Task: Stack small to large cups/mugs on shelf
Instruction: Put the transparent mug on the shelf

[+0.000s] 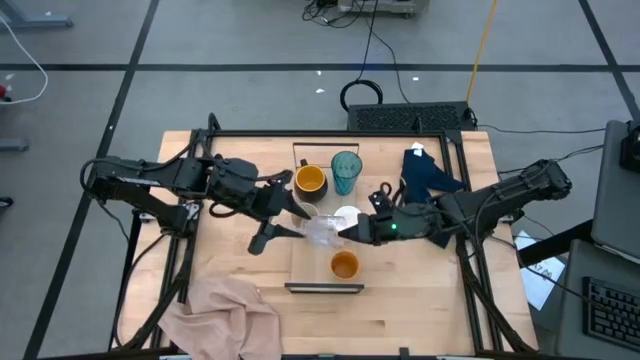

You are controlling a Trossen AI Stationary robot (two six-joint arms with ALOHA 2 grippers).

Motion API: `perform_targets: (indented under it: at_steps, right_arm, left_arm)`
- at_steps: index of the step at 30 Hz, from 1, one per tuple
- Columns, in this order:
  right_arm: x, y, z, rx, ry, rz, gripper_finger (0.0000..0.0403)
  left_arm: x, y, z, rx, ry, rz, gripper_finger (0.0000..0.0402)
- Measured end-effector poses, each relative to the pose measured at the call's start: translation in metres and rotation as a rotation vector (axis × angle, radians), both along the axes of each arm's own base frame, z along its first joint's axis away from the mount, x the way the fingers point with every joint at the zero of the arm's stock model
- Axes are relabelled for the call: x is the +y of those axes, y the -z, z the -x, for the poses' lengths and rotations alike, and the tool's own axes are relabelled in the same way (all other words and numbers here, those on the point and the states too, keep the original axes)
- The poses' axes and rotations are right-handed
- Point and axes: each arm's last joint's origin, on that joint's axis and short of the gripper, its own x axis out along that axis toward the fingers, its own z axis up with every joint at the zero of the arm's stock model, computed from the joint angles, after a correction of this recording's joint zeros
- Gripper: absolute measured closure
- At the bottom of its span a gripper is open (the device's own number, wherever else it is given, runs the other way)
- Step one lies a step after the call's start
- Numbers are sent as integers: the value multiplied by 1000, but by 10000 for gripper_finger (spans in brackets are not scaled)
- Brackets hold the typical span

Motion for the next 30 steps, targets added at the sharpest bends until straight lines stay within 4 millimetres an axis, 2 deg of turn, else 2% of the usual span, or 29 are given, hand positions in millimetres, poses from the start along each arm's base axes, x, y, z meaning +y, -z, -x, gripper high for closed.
perform_targets:
  at_steps: [6,20,26,30]
  right_arm:
    - [-9,2,-5,8,24,-4,403]
    - [-30,3,-12,11,73,-20,403]
    - [-31,3,-22,-56,65,-42,403]
    - [-28,7,-25,-41,63,-55,403]
  left_arm:
    - [-2,-1,0,-25,-65,-65,206]
    - [-16,-3,1,-60,-46,-82,206]
    - [-17,-3,0,-66,-78,-97,206]
    - [-16,-2,0,-56,-94,-109,206]
